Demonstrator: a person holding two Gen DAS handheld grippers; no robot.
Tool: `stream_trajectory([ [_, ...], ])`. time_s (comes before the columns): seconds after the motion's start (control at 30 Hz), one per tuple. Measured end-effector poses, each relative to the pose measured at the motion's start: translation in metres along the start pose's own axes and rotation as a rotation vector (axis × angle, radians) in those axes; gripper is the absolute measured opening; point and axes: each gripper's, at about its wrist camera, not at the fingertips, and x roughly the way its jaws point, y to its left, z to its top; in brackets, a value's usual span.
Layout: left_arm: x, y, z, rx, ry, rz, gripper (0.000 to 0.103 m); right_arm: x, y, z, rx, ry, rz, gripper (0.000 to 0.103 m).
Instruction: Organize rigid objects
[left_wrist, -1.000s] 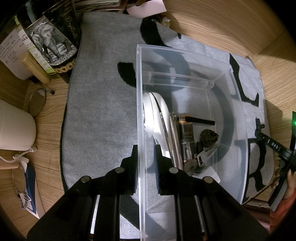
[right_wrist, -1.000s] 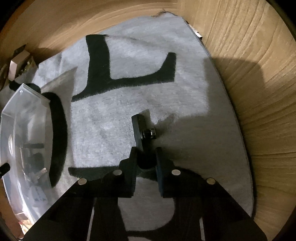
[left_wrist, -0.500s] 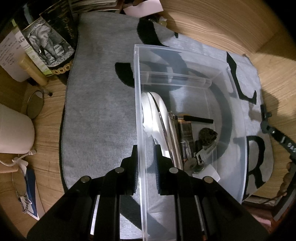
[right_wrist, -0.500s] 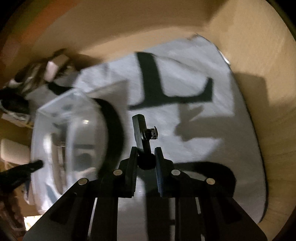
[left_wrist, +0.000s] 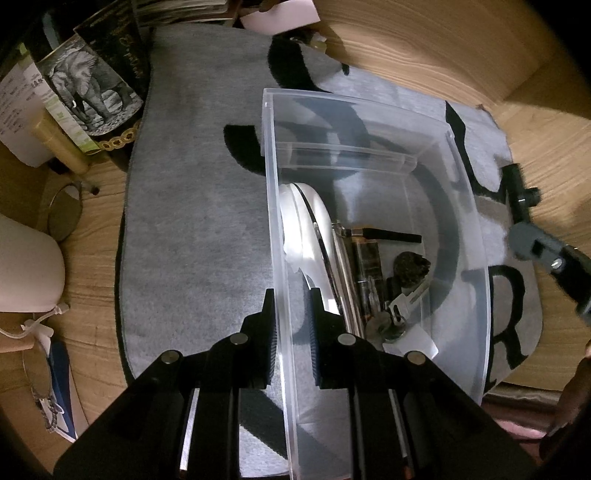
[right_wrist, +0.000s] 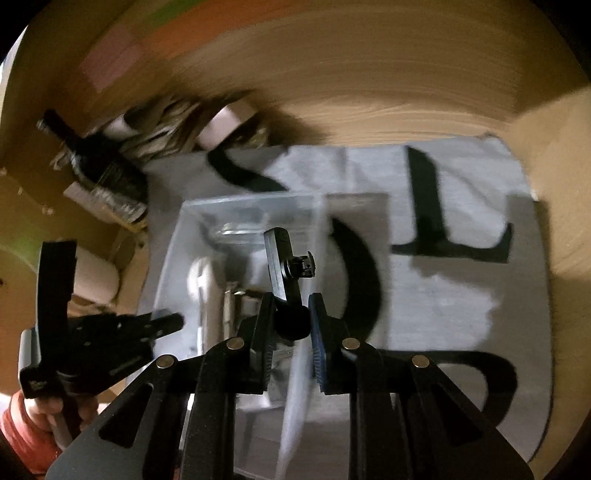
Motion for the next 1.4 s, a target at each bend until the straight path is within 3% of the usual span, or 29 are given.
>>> stream_trajectory([
  [0.37, -0.001, 0.0, 0.0, 0.007, 0.001, -0.003, 0.013, 0.056, 0.029, -0.008, -0.086, 0.161, -0.016, 0.017],
  [0.57, -0.001, -0.001, -0.001, 0.004, 0.001, -0.005, 0.013, 0.068, 0.029, -0.008, -0.098, 0.199, -0.02, 0.018],
  [1.03, -0.012, -0.003, -0.007, 0.004, -0.036, 0.007, 0.013, 0.041, 0.03, -0.014, -0.126, 0.143, -0.055, 0.035],
  [1.17, -0.019, -0.002, -0.011, 0.006, -0.058, 0.025, 0.03, 0.028, 0.029, -0.019, -0.104, 0.121, -0.052, 0.051],
  [1.4, -0.042, -0.005, -0.021, 0.026, -0.115, 0.012, 0.038, -0.002, 0.032, -0.031, -0.106, 0.073, -0.057, 0.051],
])
